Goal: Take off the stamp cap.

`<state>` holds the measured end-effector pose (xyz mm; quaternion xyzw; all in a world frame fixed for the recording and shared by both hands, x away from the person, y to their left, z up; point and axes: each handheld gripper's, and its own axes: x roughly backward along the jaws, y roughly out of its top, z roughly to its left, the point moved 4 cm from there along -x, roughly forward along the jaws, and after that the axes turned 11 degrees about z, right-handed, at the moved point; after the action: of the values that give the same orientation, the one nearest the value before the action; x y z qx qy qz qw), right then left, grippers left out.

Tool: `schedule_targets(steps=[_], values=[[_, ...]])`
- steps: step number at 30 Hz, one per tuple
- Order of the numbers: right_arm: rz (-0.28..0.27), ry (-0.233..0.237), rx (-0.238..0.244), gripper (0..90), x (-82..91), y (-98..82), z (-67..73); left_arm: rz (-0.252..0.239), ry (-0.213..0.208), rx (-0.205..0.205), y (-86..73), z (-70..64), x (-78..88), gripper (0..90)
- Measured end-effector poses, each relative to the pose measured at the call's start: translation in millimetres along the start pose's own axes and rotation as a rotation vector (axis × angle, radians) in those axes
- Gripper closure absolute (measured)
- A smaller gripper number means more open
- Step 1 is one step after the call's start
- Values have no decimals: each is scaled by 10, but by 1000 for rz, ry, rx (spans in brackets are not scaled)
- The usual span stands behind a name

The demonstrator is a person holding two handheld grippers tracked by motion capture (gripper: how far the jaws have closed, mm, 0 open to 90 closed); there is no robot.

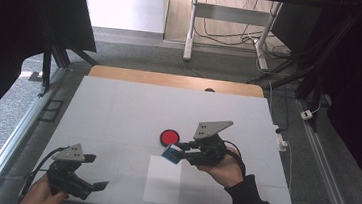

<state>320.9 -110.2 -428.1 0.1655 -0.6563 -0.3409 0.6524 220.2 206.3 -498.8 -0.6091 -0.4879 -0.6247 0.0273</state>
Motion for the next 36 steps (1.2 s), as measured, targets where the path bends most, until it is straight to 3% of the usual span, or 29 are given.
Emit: schedule_targets(steps=[10, 12, 18, 23, 26, 36], values=[[-5, 14, 12, 716, 11, 4, 21, 4, -62, -99, 363, -41, -212, 0], [-7, 18, 11, 716, 8, 4, 25, 7, -102, -133, 463, -67, -287, 0], [-11, 22, 11, 716, 24, 4, 31, 8, -121, -182, 635, -99, -388, 0], [-17, 34, 19, 716, 45, 8, 47, 1, -98, -233, 814, -138, -481, 0], [-20, 38, 38, 716, 49, 8, 56, 8, -113, -270, 919, -188, -539, 0], [-26, 57, 39, 716, 76, -3, 75, 11, -208, -377, 1210, -339, -756, 0]])
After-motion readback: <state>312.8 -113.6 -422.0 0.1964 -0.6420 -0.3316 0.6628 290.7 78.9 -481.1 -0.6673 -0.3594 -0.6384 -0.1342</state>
